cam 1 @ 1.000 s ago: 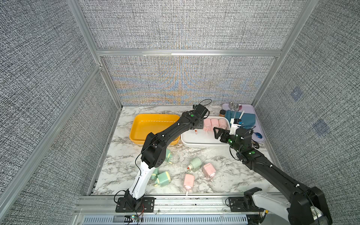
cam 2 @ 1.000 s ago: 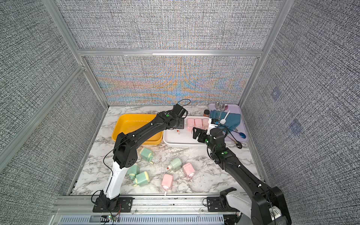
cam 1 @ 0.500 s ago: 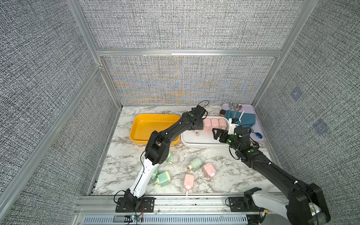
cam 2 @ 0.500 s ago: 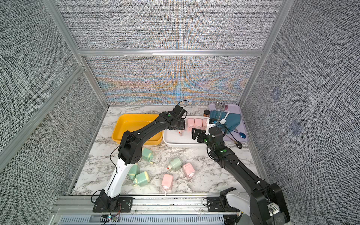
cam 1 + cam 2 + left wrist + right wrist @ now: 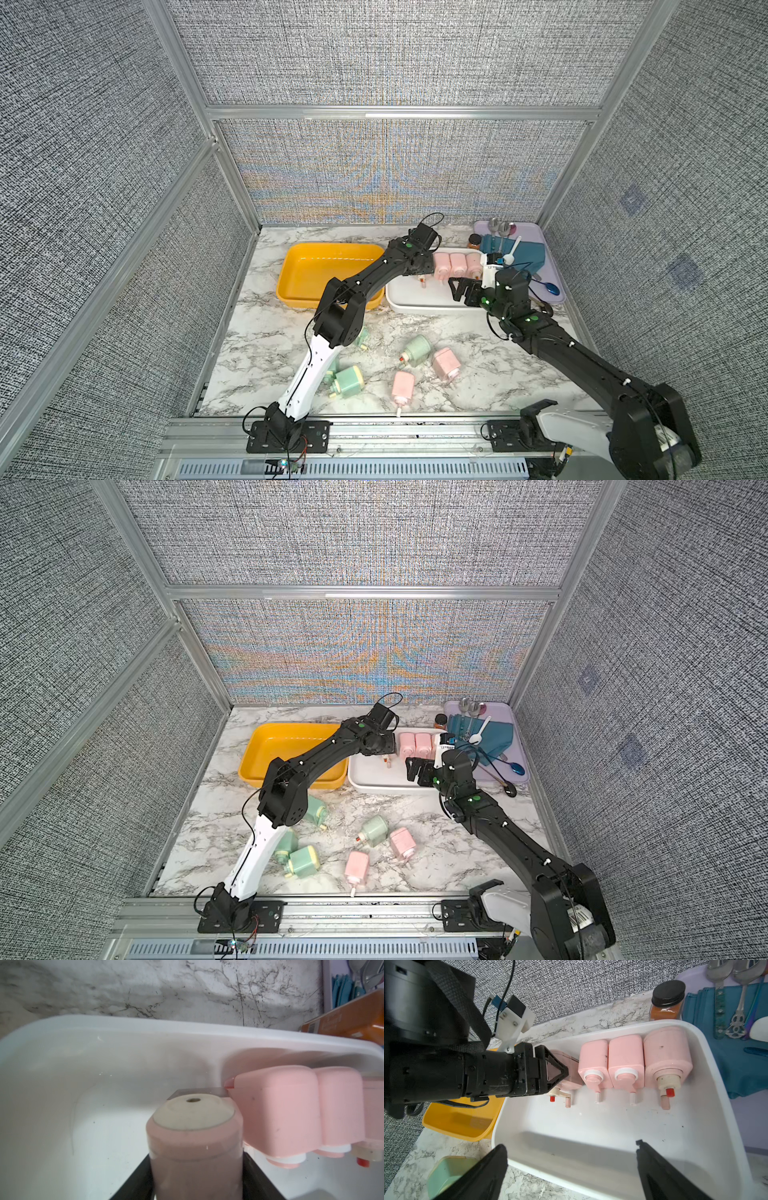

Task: Place the pencil sharpeners by color into the storage box
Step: Place the pencil sharpener in the storage box.

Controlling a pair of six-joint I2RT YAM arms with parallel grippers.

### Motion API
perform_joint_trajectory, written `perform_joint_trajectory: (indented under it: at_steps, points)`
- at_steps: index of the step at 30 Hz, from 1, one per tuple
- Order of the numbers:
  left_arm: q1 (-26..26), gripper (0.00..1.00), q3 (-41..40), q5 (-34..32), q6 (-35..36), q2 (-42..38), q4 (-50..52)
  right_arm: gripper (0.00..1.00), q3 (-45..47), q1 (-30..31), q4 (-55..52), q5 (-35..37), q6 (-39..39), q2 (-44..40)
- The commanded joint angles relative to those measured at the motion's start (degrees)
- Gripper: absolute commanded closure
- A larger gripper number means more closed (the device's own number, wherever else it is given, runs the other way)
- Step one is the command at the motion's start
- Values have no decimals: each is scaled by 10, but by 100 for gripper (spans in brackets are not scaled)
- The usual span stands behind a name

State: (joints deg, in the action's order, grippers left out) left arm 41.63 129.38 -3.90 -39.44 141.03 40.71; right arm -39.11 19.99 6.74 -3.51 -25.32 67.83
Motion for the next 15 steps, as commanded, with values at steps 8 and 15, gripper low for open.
perform_joint_trajectory:
  at_steps: [8, 15]
  points:
    - [0, 83, 14, 30, 12, 17, -14, 1, -10, 2, -1, -3, 9, 6]
    - [0, 64, 16, 32, 19, 23, -5, 1, -11, 2, -5, -2, 10, 7]
